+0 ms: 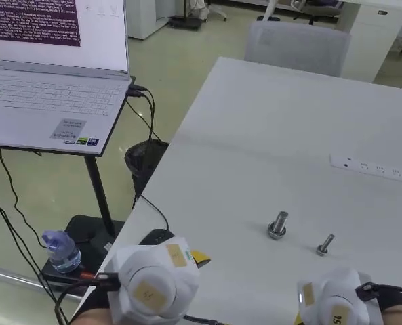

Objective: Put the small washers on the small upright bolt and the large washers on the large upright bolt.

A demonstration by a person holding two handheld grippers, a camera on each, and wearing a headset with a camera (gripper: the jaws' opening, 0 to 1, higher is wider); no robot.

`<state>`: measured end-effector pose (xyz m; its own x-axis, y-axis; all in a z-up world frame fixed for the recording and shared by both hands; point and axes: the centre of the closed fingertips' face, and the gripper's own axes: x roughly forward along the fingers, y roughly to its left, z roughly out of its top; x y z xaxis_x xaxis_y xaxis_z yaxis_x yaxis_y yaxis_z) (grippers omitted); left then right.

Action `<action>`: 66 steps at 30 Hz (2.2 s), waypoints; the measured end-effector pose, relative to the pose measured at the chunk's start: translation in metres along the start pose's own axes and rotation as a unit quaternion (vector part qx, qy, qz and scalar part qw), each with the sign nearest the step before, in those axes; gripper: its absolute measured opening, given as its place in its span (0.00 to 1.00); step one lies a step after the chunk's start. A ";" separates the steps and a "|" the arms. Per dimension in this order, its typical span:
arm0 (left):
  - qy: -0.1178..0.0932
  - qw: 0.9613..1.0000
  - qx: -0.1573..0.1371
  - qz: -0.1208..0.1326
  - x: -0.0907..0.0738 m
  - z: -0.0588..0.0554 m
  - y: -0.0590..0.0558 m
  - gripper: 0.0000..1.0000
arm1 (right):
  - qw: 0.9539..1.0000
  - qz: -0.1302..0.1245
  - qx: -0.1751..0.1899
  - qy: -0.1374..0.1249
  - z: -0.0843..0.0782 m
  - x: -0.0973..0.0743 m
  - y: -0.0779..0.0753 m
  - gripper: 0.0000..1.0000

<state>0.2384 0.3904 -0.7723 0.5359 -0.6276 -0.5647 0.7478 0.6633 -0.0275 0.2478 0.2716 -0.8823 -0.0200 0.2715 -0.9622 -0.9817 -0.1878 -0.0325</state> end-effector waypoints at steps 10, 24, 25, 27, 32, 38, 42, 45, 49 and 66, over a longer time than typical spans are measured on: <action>0.000 1.000 -0.004 0.005 0.002 0.002 0.002 0.65 | 0.999 0.000 0.035 -0.006 -0.001 0.000 -0.003 0.12; 0.007 1.000 -0.004 0.006 0.006 0.001 0.000 0.65 | 0.997 0.002 0.077 -0.022 -0.009 -0.022 -0.011 0.12; 0.007 1.000 -0.005 0.007 0.007 0.001 0.000 0.65 | 0.996 0.002 0.082 -0.020 -0.012 -0.025 -0.013 0.12; 0.007 1.000 -0.007 0.006 0.008 0.000 0.000 0.65 | 0.997 -0.003 0.080 -0.016 -0.021 -0.031 -0.018 0.12; 0.006 1.000 -0.004 0.004 0.012 0.002 -0.001 0.67 | 0.996 -0.012 0.091 -0.014 -0.039 -0.054 -0.032 0.12; 0.010 1.000 -0.002 0.003 0.015 0.003 0.001 0.69 | 0.994 -0.015 0.111 -0.018 -0.052 -0.069 -0.043 0.12; 0.013 1.000 -0.002 0.002 0.017 0.003 0.002 0.69 | 0.994 -0.018 0.111 -0.014 -0.058 -0.070 -0.047 0.12; 0.015 1.000 0.002 0.002 0.018 0.002 0.002 0.69 | 0.992 -0.022 0.120 -0.020 -0.059 -0.074 -0.056 0.12; 0.012 1.000 -0.005 0.001 0.019 0.003 0.002 0.70 | 0.992 -0.040 0.122 -0.014 -0.062 -0.078 -0.078 0.12; 0.018 1.000 -0.007 -0.001 0.024 0.001 0.009 0.70 | 0.988 -0.080 0.132 -0.004 -0.057 -0.091 -0.148 0.12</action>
<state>0.2586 0.3814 -0.7851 0.5208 -0.6139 -0.5932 0.7425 0.6687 -0.0401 0.4057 0.2205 -0.8049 0.1386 0.2852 -0.9484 -0.9877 0.1097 -0.1113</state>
